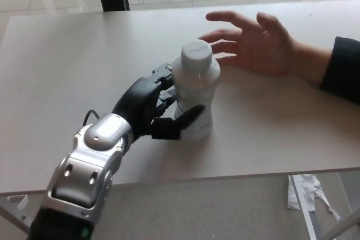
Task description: Pick up a bottle and hand it
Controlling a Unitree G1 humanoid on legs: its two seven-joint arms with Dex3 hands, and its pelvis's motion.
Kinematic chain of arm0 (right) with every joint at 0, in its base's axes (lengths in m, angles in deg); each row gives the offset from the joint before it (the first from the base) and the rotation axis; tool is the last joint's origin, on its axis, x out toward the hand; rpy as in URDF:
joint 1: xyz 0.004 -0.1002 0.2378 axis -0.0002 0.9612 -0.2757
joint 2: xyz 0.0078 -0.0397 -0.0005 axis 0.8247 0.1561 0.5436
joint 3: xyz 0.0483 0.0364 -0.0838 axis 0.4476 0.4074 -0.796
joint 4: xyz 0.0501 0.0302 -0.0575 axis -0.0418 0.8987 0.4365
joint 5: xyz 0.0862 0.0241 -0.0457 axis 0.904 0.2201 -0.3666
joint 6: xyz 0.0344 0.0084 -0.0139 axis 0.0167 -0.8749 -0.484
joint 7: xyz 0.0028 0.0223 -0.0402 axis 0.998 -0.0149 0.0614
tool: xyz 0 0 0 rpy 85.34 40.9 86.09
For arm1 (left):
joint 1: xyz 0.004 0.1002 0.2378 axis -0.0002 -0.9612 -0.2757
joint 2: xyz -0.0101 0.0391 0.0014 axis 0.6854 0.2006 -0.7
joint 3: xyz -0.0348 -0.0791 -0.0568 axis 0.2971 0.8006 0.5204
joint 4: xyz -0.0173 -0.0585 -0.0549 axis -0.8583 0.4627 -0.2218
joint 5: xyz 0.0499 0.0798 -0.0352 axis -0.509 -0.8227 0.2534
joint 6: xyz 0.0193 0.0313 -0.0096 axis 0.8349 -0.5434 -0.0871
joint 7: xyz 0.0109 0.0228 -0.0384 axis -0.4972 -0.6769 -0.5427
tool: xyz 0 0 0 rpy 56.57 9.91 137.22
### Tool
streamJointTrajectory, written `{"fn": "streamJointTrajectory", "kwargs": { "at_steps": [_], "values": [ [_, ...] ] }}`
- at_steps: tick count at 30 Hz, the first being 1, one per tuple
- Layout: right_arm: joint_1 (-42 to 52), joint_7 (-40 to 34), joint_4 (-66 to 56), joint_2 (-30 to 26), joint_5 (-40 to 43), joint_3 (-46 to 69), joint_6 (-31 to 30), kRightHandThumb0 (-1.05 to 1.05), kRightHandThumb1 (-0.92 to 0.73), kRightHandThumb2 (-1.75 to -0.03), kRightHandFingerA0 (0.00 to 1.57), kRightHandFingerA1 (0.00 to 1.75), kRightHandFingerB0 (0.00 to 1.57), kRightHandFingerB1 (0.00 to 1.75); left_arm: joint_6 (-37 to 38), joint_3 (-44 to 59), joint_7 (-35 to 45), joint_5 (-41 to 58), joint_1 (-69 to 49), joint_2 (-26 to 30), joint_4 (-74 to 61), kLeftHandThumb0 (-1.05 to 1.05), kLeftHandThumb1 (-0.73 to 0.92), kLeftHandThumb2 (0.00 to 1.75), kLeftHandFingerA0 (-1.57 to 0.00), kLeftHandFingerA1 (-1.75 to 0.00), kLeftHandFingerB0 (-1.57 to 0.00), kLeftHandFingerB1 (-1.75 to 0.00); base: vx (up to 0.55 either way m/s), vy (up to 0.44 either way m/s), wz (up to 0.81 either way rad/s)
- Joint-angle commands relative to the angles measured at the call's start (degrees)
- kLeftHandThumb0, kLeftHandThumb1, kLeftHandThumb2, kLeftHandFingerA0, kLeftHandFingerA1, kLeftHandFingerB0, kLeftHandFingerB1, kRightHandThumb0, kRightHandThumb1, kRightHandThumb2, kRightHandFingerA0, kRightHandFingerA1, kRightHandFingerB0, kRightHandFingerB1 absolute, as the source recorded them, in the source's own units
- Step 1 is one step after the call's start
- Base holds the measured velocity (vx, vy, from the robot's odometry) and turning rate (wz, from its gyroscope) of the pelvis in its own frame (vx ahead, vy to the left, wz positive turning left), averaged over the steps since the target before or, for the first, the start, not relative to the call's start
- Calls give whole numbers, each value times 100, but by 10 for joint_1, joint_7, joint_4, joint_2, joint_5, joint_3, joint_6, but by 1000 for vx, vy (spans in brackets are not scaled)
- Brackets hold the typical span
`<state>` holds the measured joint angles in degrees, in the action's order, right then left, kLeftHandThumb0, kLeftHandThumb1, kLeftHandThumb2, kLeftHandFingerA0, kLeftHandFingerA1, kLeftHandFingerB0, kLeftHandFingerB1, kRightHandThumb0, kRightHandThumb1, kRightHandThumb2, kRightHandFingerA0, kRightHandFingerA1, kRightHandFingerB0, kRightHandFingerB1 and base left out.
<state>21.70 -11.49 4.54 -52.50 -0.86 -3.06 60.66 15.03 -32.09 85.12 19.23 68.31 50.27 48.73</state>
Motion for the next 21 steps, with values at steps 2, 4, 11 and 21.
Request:
{"fn": "streamJointTrajectory", "kwargs": {
  "at_steps": [2, 4, 11, 21],
  "values": [
    [-24, 6, -15, -7, 7, -1, 19, -67, -55, -58, 75, 124, 36, 44, -7, -41, -254, -169, 54, -53, 79, -73, 45, 55, 0, 0, 0, 0, 0, 0, 0],
    [-24, 8, -13, -7, 8, 0, 23, -69, -54, -57, 72, 102, 36, 44, 8, -40, -297, -183, 58, -68, 99, -67, 42, 54, 0, 0, 0, 0, 0, 0, 0],
    [-28, 7, -13, 0, 9, -2, 20, -65, -55, -57, 79, 96, 37, 42, 56, -25, -415, -192, 69, -128, 174, -51, 34, 63, -10, -61, 0, -1, 0, 0, 0],
    [-25, 2, -16, 6, 6, -6, 25, -60, -58, -58, 80, 117, 38, 41, 160, -42, -491, -206, 69, -157, 239, -7, 85, 59, -76, -173, -77, -64, 0, 0, 0]
  ]
}}
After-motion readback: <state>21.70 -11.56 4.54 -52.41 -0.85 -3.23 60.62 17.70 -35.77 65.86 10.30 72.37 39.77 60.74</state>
